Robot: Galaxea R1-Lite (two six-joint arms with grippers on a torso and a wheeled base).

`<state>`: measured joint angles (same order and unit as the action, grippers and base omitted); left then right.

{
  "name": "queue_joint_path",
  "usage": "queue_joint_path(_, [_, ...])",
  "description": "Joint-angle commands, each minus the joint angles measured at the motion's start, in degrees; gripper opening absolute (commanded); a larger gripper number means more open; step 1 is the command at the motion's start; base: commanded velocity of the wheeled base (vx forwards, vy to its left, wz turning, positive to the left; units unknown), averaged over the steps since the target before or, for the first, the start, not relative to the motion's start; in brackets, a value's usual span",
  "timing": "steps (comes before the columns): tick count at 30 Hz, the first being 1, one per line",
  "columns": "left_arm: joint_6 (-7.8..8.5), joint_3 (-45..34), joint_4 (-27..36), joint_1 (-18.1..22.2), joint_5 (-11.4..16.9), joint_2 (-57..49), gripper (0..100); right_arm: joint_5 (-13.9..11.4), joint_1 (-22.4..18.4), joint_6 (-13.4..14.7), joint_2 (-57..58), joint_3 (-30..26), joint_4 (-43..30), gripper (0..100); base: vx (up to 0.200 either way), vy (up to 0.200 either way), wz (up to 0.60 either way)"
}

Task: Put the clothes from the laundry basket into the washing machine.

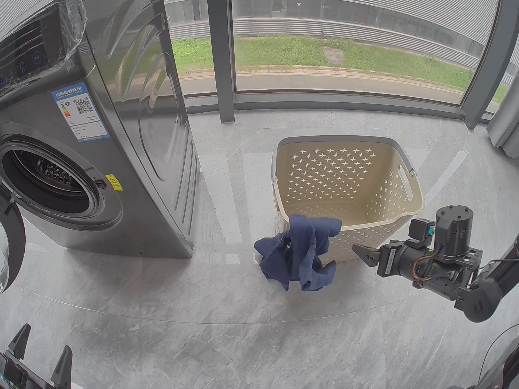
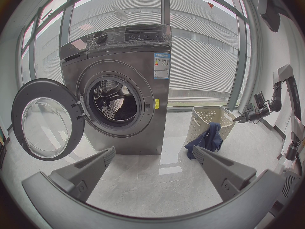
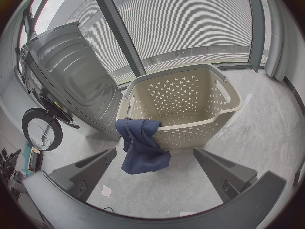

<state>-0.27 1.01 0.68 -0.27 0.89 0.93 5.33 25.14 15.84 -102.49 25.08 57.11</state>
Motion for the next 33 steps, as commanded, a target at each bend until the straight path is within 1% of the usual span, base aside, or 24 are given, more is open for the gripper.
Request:
queue_joint_path(1, [-0.08,-0.7,0.0,0.0,0.0,-0.8,100,0.0,1.3,-0.1,-6.0,4.3,-0.3,100,0.0,0.0,0.0])
queue_joint_path(5, [-0.26,-0.7,0.0,0.0,0.0,-0.8,100,0.0,2.4,-0.1,-7.9,6.4,-0.7,100,0.0,0.0,0.0])
queue_joint_path(6, [-0.35,-0.7,0.0,0.0,0.0,-0.8,100,0.0,2.8,-0.1,-9.8,7.5,-0.6,100,0.0,0.0,0.0])
queue_joint_path(19, [-0.61,-0.7,0.0,0.0,-0.1,-0.8,100,0.2,4.3,-0.1,-18.3,15.1,-0.3,100,0.0,0.0,0.0])
queue_joint_path(21, [-0.61,-0.7,0.0,0.0,-0.1,-0.8,100,0.2,4.4,-0.1,-20.2,16.3,0.1,100,0.0,0.0,0.0])
queue_joint_path(24, [-0.61,-0.7,0.0,0.0,-0.1,-0.8,100,0.9,4.3,-0.2,-22.7,18.6,0.1,100,0.0,0.0,0.0])
queue_joint_path(28, [-0.61,-0.7,0.0,0.0,-0.1,-0.8,100,0.9,4.2,-0.3,-24.4,20.3,-0.1,100,0.0,0.0,0.0])
queue_joint_path(33, [-0.61,-0.7,0.0,0.1,-0.1,-0.8,100,0.9,4.2,-0.7,-27.1,24.1,-0.4,100,0.0,0.0,0.0])
